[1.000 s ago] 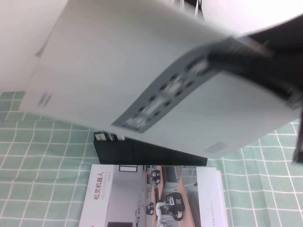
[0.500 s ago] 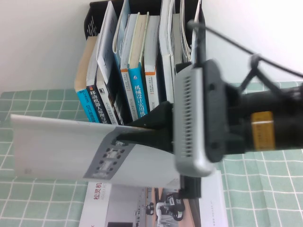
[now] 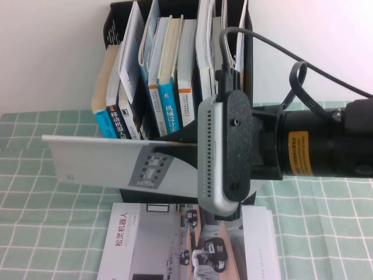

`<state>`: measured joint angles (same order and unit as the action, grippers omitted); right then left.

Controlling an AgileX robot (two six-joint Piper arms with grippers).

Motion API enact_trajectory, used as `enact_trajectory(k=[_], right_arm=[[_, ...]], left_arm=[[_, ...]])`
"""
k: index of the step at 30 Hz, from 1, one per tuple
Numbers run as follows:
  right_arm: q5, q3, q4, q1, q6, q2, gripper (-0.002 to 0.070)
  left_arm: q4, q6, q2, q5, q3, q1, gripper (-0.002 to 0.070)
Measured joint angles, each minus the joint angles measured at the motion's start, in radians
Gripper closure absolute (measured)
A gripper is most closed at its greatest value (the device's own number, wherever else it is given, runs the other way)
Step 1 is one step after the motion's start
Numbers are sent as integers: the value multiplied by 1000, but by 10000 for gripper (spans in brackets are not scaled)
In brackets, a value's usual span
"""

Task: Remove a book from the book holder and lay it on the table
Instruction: Place the picked book on the book

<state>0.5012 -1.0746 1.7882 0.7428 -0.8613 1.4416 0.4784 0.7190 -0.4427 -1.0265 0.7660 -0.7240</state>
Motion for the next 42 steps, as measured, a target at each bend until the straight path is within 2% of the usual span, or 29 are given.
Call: enact_trajectory(k=[8, 15, 20, 31, 42], right_arm=[[-22, 0, -2, 0, 65, -10, 665], [55, 7, -4, 0, -19, -24, 665], [70, 101, -5, 0, -28, -25, 665], [-128, 166, -11, 4, 118, 19, 665], [-203, 166, -22, 11, 155, 125, 665]], left_arm=[[19, -4, 0, -58, 0, 0, 678], [21, -18, 0, -108, 0, 0, 678], [22, -39, 4, -90, 0, 0, 678], [22, -59, 86, -24, 0, 0, 678], [24, -59, 92, -24, 0, 0, 678]])
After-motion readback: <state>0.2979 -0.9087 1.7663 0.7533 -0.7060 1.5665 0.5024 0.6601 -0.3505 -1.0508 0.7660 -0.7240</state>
